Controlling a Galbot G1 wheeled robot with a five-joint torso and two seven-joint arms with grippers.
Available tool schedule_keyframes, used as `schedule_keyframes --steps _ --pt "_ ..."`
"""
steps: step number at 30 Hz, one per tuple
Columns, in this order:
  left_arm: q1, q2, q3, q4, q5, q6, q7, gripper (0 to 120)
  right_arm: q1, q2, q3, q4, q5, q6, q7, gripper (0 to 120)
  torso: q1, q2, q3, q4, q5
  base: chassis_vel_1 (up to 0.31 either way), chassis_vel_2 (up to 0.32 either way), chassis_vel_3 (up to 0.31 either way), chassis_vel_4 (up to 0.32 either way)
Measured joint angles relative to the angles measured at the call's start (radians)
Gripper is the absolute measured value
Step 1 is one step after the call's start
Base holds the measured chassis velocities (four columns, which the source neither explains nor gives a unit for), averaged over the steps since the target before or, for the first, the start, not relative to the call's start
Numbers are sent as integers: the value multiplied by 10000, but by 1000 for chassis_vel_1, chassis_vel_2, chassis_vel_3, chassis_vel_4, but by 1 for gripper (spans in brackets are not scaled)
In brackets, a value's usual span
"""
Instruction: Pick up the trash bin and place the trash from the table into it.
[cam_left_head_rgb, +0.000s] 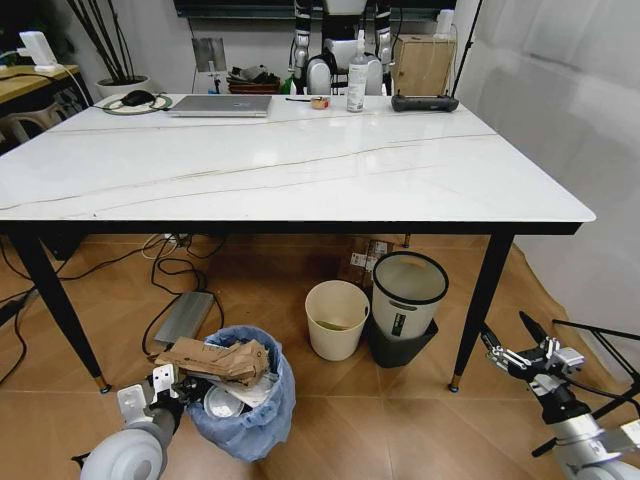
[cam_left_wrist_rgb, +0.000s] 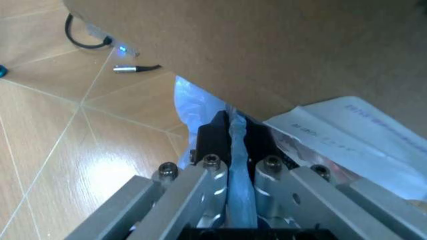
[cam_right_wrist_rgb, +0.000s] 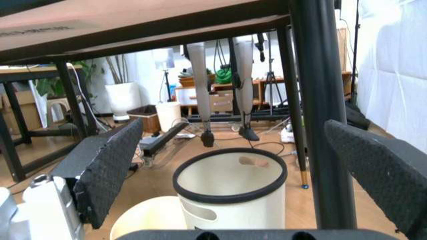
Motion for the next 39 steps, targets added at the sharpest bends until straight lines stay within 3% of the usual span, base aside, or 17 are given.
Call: schedule_keyframes --steps 17,39 --pt "-616 -273 443 871 75 -65 55 0 0 0 0 0 0 0 0 100 -159 -488 -325 0 -1 0 0 0 0" --pt "-555 -227 463 1154 342 -88 41 0 0 0 0 0 0 0 0 100 -291 -987 -694 0 0 0 0 0 0"
